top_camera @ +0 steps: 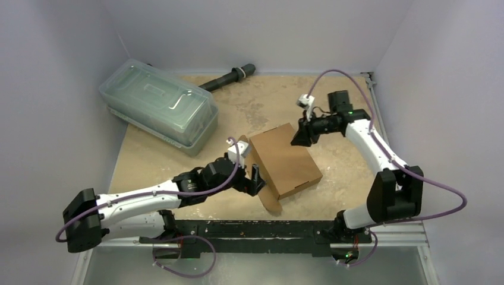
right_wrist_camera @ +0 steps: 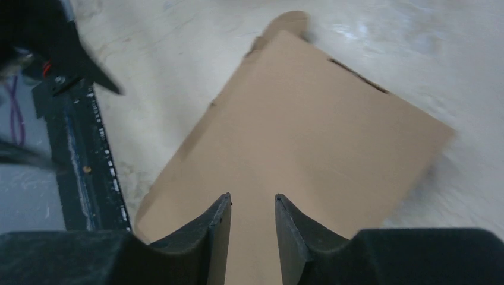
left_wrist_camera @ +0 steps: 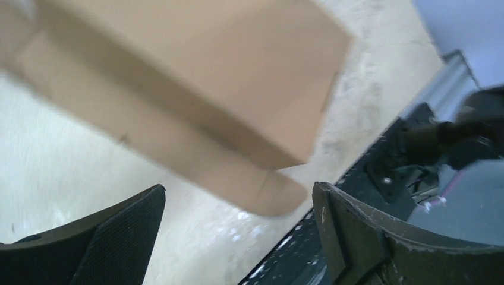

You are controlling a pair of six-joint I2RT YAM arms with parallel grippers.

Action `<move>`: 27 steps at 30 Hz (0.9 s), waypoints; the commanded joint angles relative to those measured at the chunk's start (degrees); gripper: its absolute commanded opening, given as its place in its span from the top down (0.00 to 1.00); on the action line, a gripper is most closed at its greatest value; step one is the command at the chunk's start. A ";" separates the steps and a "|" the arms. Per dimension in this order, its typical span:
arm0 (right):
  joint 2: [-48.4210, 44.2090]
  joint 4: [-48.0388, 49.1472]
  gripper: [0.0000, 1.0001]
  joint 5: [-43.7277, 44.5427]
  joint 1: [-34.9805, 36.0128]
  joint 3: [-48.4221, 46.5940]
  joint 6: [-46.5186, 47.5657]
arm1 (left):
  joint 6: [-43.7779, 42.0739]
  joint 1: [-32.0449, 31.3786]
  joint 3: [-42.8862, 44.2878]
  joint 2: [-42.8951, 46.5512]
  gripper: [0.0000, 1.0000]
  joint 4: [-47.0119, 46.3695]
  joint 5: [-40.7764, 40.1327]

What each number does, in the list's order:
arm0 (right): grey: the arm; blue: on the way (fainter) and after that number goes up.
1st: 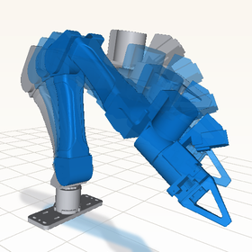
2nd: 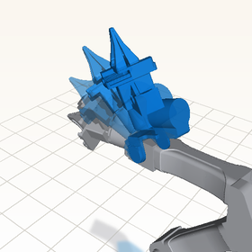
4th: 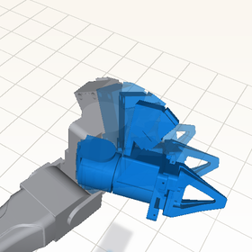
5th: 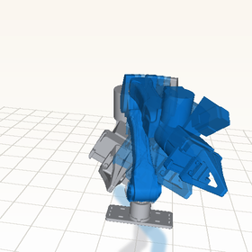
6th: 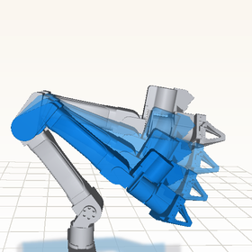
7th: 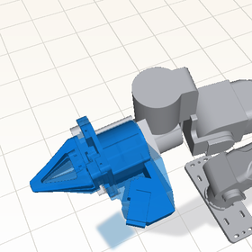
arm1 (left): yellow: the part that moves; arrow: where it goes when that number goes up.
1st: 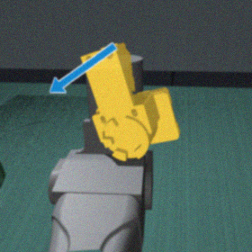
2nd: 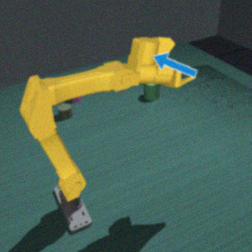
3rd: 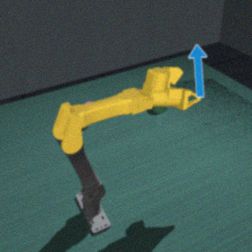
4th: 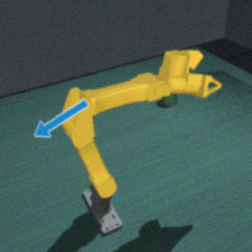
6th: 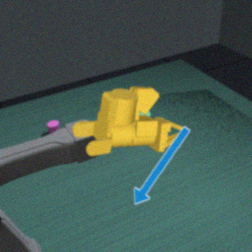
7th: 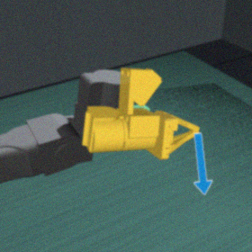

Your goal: Fold the paper box

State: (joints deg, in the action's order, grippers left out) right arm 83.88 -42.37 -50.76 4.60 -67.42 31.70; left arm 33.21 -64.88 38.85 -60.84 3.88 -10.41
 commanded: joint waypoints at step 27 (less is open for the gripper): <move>13.39 5.89 0.82 15.94 15.31 6.42 -6.43 | 41.85 26.01 -21.73 -16.76 0.18 -34.13 13.26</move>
State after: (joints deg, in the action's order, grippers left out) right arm 95.24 -37.01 -41.41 19.84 -62.02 25.06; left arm 73.43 -41.10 12.78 -73.03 -30.63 0.89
